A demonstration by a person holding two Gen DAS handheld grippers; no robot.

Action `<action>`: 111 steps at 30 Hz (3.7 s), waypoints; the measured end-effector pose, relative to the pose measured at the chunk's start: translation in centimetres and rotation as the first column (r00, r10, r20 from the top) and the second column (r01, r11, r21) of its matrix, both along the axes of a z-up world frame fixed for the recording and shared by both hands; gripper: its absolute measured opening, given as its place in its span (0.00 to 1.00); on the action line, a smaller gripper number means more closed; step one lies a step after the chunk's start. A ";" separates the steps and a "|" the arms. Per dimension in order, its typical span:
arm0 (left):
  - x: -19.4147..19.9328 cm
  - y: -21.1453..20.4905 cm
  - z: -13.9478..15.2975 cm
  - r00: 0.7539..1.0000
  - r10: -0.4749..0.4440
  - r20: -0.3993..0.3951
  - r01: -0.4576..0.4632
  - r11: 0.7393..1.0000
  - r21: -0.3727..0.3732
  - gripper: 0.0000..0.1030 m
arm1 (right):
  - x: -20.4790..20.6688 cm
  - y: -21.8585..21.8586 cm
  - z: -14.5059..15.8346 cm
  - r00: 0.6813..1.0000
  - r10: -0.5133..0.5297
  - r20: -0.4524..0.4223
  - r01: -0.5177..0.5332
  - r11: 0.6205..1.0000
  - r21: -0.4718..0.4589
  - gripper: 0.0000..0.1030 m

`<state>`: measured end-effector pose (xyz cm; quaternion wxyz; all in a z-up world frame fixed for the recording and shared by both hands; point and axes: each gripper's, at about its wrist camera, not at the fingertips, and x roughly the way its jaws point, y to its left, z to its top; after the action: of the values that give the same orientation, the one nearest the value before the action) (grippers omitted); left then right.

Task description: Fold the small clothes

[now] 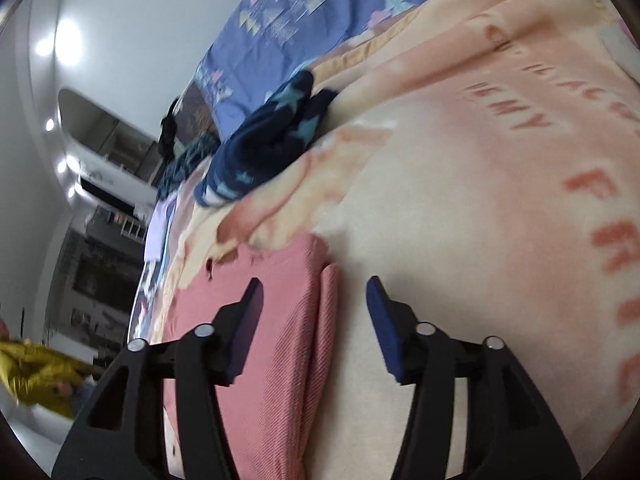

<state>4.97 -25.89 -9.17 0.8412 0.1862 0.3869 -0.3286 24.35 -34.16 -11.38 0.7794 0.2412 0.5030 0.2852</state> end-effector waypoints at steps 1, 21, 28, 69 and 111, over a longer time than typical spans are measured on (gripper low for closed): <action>0.1 0.0 -0.1 1.000 -0.002 0.001 0.002 1.000 -0.002 0.16 | 0.2 1.0 -0.3 1.000 0.013 -0.001 -0.013 0.999 -0.034 0.53; -1.0 1.7 0.9 0.999 -0.026 -0.031 0.021 0.989 -0.149 0.39 | -6.9 -0.5 4.3 0.974 -0.018 0.224 0.070 0.972 -0.227 0.17; -2.9 10.3 3.6 0.982 0.191 -0.006 -0.188 0.961 -0.201 0.39 | -18.8 2.1 2.1 0.958 0.195 0.211 -0.151 0.966 -0.208 0.19; -12.0 42.7 0.6 0.784 0.572 -0.240 -0.619 0.696 -0.363 0.23 | -32.8 38.9 -1.1 0.454 0.827 0.332 -0.034 0.389 -0.921 0.42; 10.1 45.2 -3.1 0.749 0.432 -0.503 -0.663 0.476 -0.578 0.37 | -31.3 41.2 -1.8 0.483 0.798 0.359 0.021 0.399 -0.917 0.25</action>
<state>15.11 19.29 -12.29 0.8360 -0.3491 0.3798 -0.1869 -6.94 7.04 -13.19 0.8131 -0.4572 0.2269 0.2797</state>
